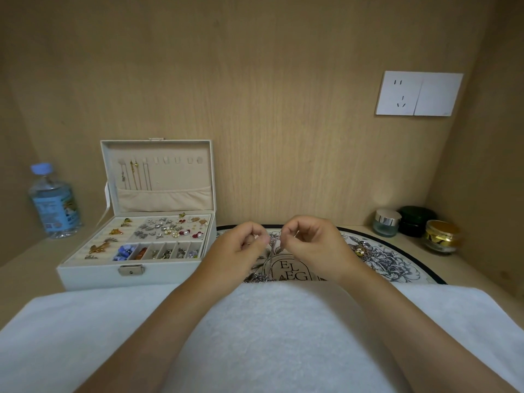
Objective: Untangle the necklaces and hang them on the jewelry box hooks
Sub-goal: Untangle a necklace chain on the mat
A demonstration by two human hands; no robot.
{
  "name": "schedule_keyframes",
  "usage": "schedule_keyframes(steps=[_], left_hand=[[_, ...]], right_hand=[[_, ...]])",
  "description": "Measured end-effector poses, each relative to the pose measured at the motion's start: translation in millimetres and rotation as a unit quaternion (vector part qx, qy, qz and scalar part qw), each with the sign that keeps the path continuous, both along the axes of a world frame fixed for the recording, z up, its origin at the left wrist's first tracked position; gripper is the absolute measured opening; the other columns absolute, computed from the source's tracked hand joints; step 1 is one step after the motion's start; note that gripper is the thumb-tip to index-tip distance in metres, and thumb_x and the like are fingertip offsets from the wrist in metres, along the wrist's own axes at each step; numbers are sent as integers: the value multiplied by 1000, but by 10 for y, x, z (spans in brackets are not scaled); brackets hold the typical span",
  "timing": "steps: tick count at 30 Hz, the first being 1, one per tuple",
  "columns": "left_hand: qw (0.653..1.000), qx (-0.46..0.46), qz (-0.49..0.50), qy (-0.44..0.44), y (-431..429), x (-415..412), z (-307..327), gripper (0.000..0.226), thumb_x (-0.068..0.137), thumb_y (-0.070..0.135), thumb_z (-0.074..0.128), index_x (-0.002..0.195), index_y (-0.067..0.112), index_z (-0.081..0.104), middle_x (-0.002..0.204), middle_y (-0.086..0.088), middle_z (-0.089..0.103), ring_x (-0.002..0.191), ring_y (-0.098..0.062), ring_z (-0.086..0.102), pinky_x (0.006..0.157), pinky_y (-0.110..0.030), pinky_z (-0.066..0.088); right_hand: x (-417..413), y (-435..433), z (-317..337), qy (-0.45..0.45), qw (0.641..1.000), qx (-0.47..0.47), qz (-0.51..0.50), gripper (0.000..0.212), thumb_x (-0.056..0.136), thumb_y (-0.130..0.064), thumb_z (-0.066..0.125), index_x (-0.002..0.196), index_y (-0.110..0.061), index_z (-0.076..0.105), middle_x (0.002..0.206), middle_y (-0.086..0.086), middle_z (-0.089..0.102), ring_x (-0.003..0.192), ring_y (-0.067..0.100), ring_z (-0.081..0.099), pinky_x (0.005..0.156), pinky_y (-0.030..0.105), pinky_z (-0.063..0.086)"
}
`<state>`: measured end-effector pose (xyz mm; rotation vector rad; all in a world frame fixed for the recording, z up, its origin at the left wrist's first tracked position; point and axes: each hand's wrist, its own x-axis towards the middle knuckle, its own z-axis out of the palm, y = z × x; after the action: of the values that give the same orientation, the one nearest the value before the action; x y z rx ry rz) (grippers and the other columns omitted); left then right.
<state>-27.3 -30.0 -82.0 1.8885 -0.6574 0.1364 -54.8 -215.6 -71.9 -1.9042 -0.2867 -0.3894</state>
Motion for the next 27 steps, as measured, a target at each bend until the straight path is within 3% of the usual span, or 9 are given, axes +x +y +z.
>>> schedule_keyframes(steps=[4,7,13,18,21,22,24,25,27], left_hand=[[1000,-26,-5,-5,-6,3,17,9,93,19,67,93,26,72,54,8,36,49,-1,39,52,-9,37],[999,-22,24,22,-13,47,14,16,94,23,64,85,32,73,57,12,51,59,-5,53,61,-22,44],[995,-19,100,9,32,59,48,18,99,29,55,85,27,66,54,17,54,46,1,45,51,-18,36],[990,-85,113,21,18,15,114,20,101,22,50,86,19,63,52,10,51,41,0,44,45,-11,37],[989,-104,98,35,21,-4,153,21,102,19,48,86,16,61,64,5,60,45,-7,47,47,-13,41],[991,-101,82,42,19,-16,163,21,102,19,48,87,15,61,69,6,64,47,-10,48,49,-17,42],[994,-86,41,54,9,-40,169,21,102,18,48,89,13,62,76,5,70,47,-14,49,49,-22,43],[994,-86,23,60,-1,-49,168,21,103,17,48,89,13,63,79,3,72,46,-15,50,49,-23,44],[990,-113,-2,83,-20,-69,183,20,103,15,48,88,13,62,80,-6,73,45,-17,52,46,-25,44]], right_hand=[[3,-3,4,-8,1000,14,10,18,88,-4,65,74,-15,68,67,-4,60,57,19,46,56,32,37],[-18,12,0,-50,998,-18,-14,17,86,-3,67,73,-14,67,59,-17,58,48,6,42,50,23,37],[40,-70,-30,-175,971,-159,-25,13,77,-10,72,71,-21,69,82,-10,65,55,14,53,53,27,43],[22,-146,-58,-105,927,-358,-33,7,74,-23,70,71,-29,69,88,-19,64,70,-3,57,61,18,37],[39,-185,-71,-7,886,-457,-72,17,77,-30,69,93,-35,70,102,-18,62,83,-1,56,72,23,41],[37,-180,-72,15,891,-448,-79,27,78,-32,69,104,-38,68,106,-19,60,87,0,55,76,24,43],[2,-99,-74,57,951,-301,-45,39,83,-34,71,120,-39,63,113,-20,61,96,2,58,86,24,46],[-13,-34,-68,79,977,-199,8,37,86,-32,71,122,-36,63,115,-17,65,101,4,61,90,25,47],[-23,97,-48,81,987,-55,130,18,94,-18,68,111,-15,69,106,-2,73,101,15,67,94,30,50]])
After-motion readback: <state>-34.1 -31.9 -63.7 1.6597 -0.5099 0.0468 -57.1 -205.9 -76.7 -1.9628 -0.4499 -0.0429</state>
